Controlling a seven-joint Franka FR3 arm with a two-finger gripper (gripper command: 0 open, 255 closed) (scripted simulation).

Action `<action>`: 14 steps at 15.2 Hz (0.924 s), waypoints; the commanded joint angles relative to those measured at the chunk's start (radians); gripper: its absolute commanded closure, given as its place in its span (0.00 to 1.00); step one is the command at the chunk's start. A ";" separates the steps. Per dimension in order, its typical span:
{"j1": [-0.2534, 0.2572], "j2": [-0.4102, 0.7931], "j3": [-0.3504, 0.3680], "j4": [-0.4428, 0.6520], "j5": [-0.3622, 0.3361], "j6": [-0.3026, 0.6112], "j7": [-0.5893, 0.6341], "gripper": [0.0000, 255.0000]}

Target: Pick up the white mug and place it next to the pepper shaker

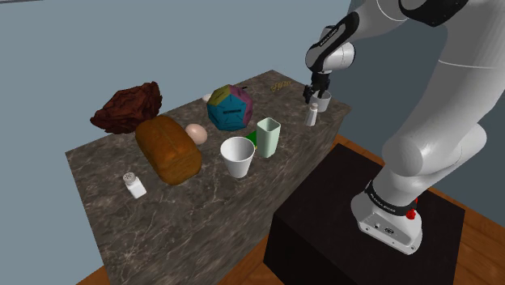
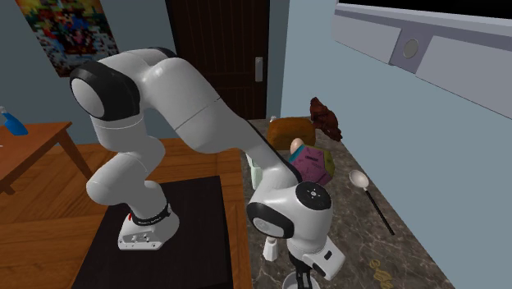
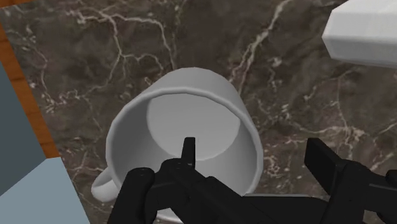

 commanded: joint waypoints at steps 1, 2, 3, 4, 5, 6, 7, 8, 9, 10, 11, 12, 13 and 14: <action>0.000 0.000 0.000 0.000 0.000 0.000 0.000 0.00; 0.000 0.000 0.000 0.000 0.000 0.000 0.000 0.00; 0.002 -0.028 -0.002 0.002 -0.006 -0.030 0.004 0.00; 0.004 -0.054 -0.003 0.006 -0.011 -0.060 0.008 0.00; 0.006 -0.080 -0.005 0.011 -0.016 -0.090 0.011 0.00; 0.007 -0.099 -0.005 0.016 -0.020 -0.115 0.014 0.00; 0.007 -0.099 -0.005 0.016 -0.020 -0.114 0.014 0.00; 0.007 -0.099 -0.005 0.016 -0.020 -0.114 0.014 0.00; 0.007 -0.099 -0.005 0.016 -0.020 -0.114 0.014 0.00; 0.007 -0.099 -0.005 0.016 -0.020 -0.115 0.014 0.00; 0.007 -0.099 -0.005 0.016 -0.020 -0.115 0.014 0.00; 0.007 -0.099 -0.005 0.016 -0.020 -0.115 0.014 0.00; 0.007 -0.099 -0.005 0.016 -0.020 -0.115 0.014 0.00; 0.007 -0.099 -0.005 0.016 -0.020 -0.115 0.014 0.00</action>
